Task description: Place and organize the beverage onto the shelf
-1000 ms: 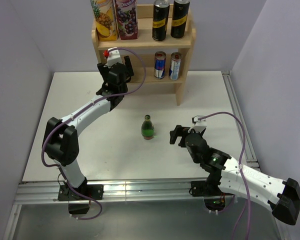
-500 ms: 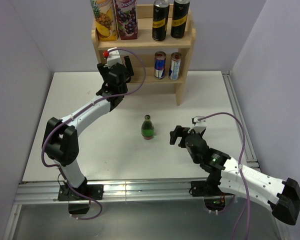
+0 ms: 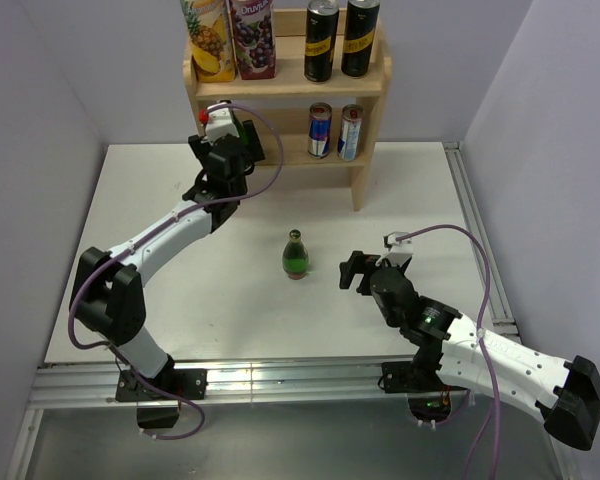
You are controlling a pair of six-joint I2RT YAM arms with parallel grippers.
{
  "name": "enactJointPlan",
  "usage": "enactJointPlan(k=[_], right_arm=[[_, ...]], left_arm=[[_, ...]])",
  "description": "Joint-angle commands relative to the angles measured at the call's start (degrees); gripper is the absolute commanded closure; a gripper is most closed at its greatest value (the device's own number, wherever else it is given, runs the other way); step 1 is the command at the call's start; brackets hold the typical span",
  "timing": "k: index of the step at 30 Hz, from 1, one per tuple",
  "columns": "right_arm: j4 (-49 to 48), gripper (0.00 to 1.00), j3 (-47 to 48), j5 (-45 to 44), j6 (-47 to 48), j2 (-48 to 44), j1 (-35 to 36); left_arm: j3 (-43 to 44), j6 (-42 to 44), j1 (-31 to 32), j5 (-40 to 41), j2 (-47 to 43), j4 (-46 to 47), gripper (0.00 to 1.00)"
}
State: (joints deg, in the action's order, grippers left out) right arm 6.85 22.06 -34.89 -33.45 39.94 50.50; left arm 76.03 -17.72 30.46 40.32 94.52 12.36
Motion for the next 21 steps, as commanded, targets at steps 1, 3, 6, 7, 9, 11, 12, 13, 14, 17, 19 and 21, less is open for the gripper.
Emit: enactJointPlan(k=[1, 3, 6, 7, 9, 11, 12, 13, 14, 17, 19, 21], right_arm=[[-1.75, 0.01, -0.44, -1.40, -0.56, -0.13, 0.39], [-1.75, 0.01, -0.53, -1.32, -0.56, -0.22, 0.39], [-1.75, 0.01, -0.62, -1.40, -0.56, -0.48, 0.48], [-1.75, 0.01, -0.62, -1.40, -0.56, -0.57, 0.48], [-1.75, 0.01, -0.62, -1.40, -0.56, -0.57, 0.39], [-1.84, 0.01, -0.71, -1.49, -0.65, -0.57, 0.48], [-1.84, 0.01, -0.71, -1.49, -0.56, -0.66, 0.39], [-1.84, 0.01, -0.71, -1.49, -0.65, -0.74, 0.48], [-1.84, 0.01, -0.71, -1.49, -0.65, -0.74, 0.39], [-1.84, 0.01, -0.88, -1.58, -0.65, -0.83, 0.48], [-1.84, 0.01, -0.88, -1.67, -0.65, -1.10, 0.48], [-1.93, 0.01, -0.88, -1.67, -0.65, -1.01, 0.48]], left_arm=[[-0.71, -0.30, -1.54, 3.01, -4.08, -0.14, 0.02], [-0.45, 0.05, -1.45, 2.49, -4.08, -0.58, 0.02], [0.00, 0.31, -1.37, 2.57, -3.56, -1.02, 0.02], [0.17, 0.31, -1.45, 2.58, -3.29, -1.11, 0.02], [0.35, 0.31, -1.37, 2.14, -2.76, -1.29, 0.02], [0.43, 0.05, -1.45, 1.87, -2.06, -1.29, 0.02], [0.61, 0.14, -1.37, 1.79, -1.80, -1.02, 0.03], [0.70, 0.14, -1.45, 1.78, -1.53, -1.02, 0.04], [0.96, 0.14, -1.37, 1.78, -0.84, -1.02, 0.06], [1.66, 0.49, -1.37, 2.49, 0.66, -0.76, 0.17], [2.10, 0.49, -1.45, 2.93, 1.54, -0.58, 0.30], [2.72, 0.66, -1.54, 2.93, 2.68, -0.41, 0.35]])
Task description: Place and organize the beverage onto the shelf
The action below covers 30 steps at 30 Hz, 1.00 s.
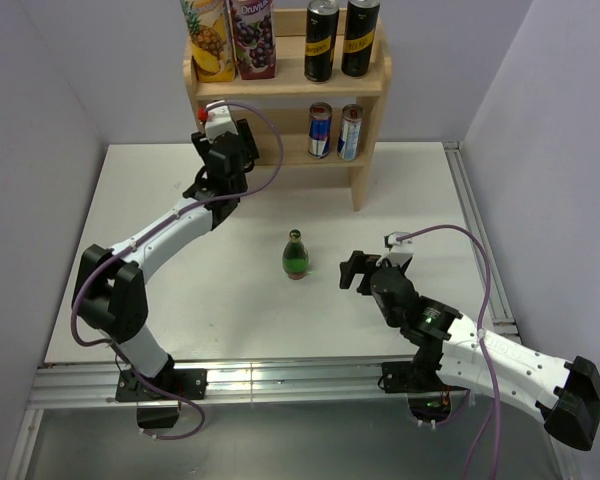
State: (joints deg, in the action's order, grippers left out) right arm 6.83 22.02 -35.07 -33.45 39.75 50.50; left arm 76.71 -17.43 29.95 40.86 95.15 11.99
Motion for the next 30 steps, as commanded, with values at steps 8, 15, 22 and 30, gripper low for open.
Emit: enactJointPlan(k=[8, 15, 22, 30], right_arm=[[-2.00, 0.01, -0.93, -1.76, -0.65, -0.81, 0.48], [-2.08, 0.01, -0.93, -1.76, -0.65, -0.72, 0.39], [-2.17, 0.01, -0.93, -1.67, -0.56, -0.46, 0.39], [-2.26, 0.01, -1.02, -1.84, -0.65, -0.55, 0.48]], left_arm=[[5.47, 0.73, -1.13, 3.00, 6.36, 0.67, 0.53], [9.60, 1.43, -1.30, 3.70, 10.05, 0.49, 0.45], [6.71, 2.31, -1.39, 2.82, 8.21, 2.77, 0.01], [3.98, 0.82, -1.30, 2.29, 5.05, 1.81, 0.01]])
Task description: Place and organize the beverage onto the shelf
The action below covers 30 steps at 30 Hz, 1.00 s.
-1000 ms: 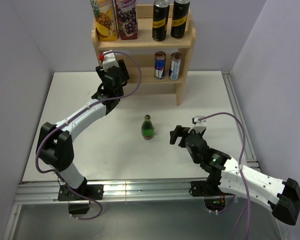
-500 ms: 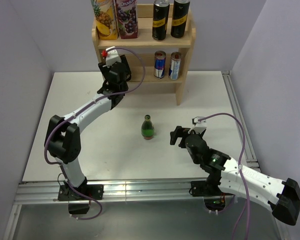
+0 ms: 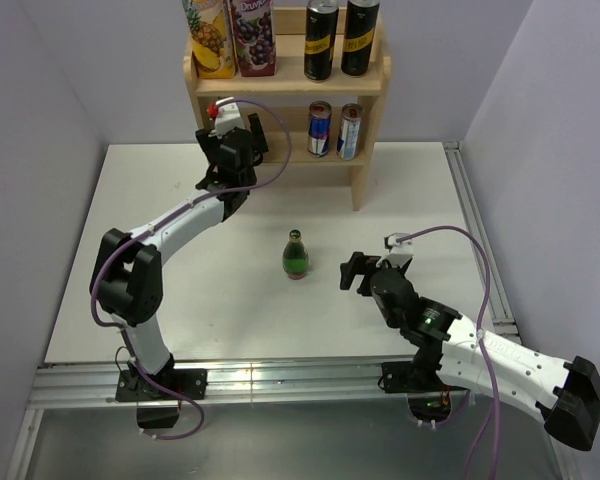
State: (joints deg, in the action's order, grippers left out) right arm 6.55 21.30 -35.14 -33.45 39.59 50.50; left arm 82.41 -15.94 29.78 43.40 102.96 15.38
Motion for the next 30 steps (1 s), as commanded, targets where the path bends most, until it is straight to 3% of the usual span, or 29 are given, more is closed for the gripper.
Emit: enactJointPlan(k=[1, 11, 18, 25, 30], right_arm=[[-1.98, 0.01, -0.29, -1.87, -0.65, -0.39, 0.39], [-2.06, 0.01, -0.29, -2.13, -0.65, 0.04, 0.56], [-2.06, 0.01, -0.21, -2.57, -0.74, 0.22, 1.00], [-2.24, 0.01, -0.12, -3.10, -0.65, 0.31, 1.44], [-1.98, 0.01, -0.12, -3.80, -0.91, 0.40, 1.88]], left_arm=[[-2.86, -1.10, -1.04, -0.42, -4.15, -1.58, 0.01], [-8.93, -3.13, -0.34, -1.56, -13.48, -4.48, 0.01], [-15.51, -8.13, 1.33, -4.54, -22.52, -11.68, 0.01], [-29.56, -9.18, 10.02, -6.74, -37.63, -13.97, 0.01], [-41.86, -9.02, 18.98, -13.51, -45.46, -9.59, 0.01]])
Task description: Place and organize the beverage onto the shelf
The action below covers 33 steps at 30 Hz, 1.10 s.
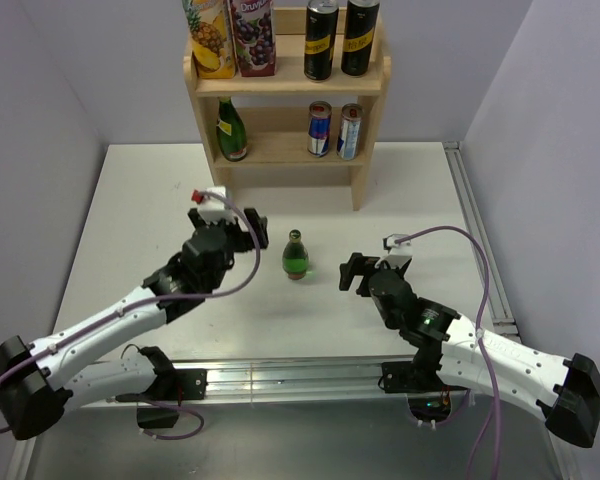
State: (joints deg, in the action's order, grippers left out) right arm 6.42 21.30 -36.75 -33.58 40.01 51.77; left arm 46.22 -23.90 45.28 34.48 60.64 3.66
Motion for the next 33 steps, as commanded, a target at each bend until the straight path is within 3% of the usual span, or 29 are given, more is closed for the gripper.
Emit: enactJointPlan(k=[1, 7, 18, 22, 28, 33], right_arm=[[-1.93, 0.01, -0.20, -2.27, -0.78, -0.11, 0.61], [-1.93, 0.01, -0.82, -2.62, -1.05, -1.69, 0.88], [-1.84, 0.01, -1.17, -2.62, -1.05, -2.48, 0.97], [-1.84, 0.01, -1.26, -2.53, -1.05, -2.92, 0.97], [-1.93, 0.01, -1.52, -2.36, -0.96, -3.53, 0.97], [-1.93, 0.01, -1.61, -2.18, -0.78, -3.53, 1.05]], left_arm=[[-7.18, -1.58, 4.81, -4.60, -3.51, 2.66, 0.01], [-17.99, -2.99, 12.19, -7.59, -3.17, 12.85, 0.01], [-20.46, -1.50, 22.04, -0.91, 8.96, 26.82, 0.01], [-22.22, 1.74, 26.17, 11.80, 15.28, 39.64, 0.01], [-16.17, 4.39, 27.23, 15.96, 29.69, 45.37, 0.01], [-13.53, 8.16, 27.15, 20.35, 39.72, 56.95, 0.01]])
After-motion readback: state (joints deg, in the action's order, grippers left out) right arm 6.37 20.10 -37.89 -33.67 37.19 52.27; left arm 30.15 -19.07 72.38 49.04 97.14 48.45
